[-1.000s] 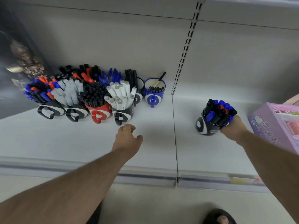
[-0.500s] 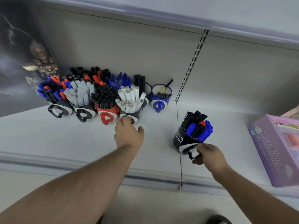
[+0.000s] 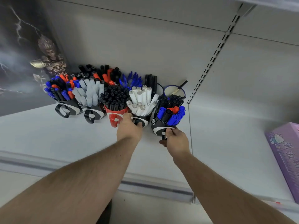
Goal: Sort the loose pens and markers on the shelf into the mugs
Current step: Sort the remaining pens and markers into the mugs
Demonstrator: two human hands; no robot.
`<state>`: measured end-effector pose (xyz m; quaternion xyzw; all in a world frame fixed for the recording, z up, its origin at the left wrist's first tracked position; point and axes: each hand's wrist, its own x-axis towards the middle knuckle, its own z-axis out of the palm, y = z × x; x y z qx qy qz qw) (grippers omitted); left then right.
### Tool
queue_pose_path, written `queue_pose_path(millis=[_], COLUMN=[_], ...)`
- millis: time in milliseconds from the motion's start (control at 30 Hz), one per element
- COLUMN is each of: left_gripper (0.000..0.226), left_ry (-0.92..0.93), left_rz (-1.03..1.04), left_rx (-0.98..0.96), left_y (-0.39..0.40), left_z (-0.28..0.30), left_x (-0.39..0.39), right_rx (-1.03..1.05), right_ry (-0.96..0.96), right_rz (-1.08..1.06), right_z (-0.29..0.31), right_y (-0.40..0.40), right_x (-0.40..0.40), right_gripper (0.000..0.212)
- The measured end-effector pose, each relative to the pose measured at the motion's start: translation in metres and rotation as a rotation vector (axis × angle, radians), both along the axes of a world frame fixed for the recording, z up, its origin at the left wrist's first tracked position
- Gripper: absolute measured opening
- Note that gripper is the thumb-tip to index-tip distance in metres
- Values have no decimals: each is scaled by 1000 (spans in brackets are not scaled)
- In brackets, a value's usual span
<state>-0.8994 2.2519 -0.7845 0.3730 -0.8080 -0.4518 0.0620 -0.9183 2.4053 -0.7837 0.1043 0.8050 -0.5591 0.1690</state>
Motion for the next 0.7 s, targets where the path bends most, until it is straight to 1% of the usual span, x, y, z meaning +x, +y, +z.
queue_pose_path(millis=[167,300,533,633,700], left_gripper=[46,46,45,46,47], left_ry=[26,29,29,30,32], left_rz=[8,2,-4,-2,-7], left_rx=[7,4,5,15,31], left_y=[-4,-6,-6,-5,-5], left_z=[-7,-9,-7,-6,-5], left_x=[0,0,1,1,2], right_rx=[3,63,210,281,303], right_ry=[-24,29,98,102,109], right_rz=[-60,-77,-53,-8,18], right_z=[-11,-16,-22,-23,-20], right_y=[-14,-24,-32,-33,-33], right_x=[-7,-8,-9,-11,-11], right_gripper=[23,23,23,19,21])
